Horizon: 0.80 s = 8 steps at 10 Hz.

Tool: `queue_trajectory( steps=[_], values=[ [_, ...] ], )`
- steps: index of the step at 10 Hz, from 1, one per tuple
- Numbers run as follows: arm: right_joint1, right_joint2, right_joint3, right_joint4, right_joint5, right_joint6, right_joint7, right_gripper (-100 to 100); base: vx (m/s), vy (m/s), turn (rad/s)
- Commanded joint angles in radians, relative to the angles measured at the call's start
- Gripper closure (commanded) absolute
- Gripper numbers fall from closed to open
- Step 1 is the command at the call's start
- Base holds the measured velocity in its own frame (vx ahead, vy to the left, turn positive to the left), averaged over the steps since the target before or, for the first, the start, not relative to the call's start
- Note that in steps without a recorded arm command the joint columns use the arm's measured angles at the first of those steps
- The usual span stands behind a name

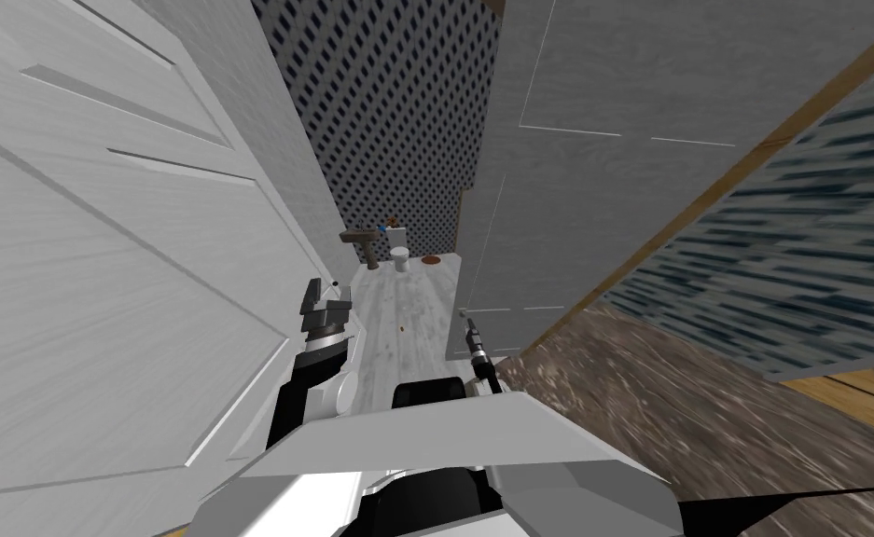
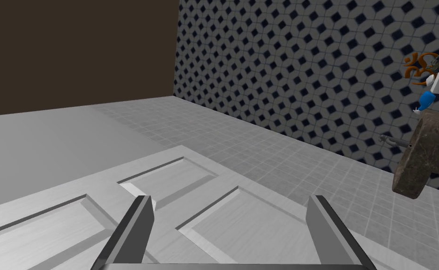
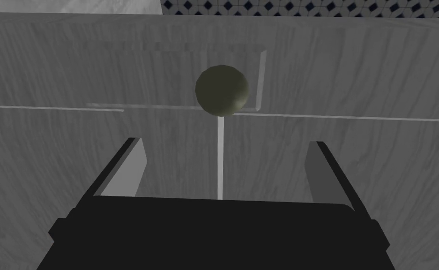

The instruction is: Push the door open

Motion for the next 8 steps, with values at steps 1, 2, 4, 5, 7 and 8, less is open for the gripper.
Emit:
queue_trajectory(
  steps=[1, 2, 4, 5, 7, 8],
  values=[
    [-0.006, 0.002, -0.004, 0.01, -0.001, -0.006, 0.002, -100, 0.207, 0.024, 0.021],
    [-0.009, 0.005, -0.007, 0.015, -0.002, -0.009, 0.004, -100, 0.223, 0.02, 0.013],
    [-0.011, 0.008, -0.008, 0.018, -0.002, -0.01, 0.004, -100, 0.152, 0.012, 0.01],
    [-0.011, 0.008, -0.008, 0.018, -0.002, -0.01, 0.004, 100, -0.019, 0.001, -0.007],
    [-0.011, 0.008, -0.008, 0.018, -0.002, -0.01, 0.004, 100, -0.03, -0.003, 0.01],
    [-0.011, 0.008, -0.008, 0.018, -0.002, -0.01, 0.004, 100, -0.013, -0.001, -0.001]
  ],
)
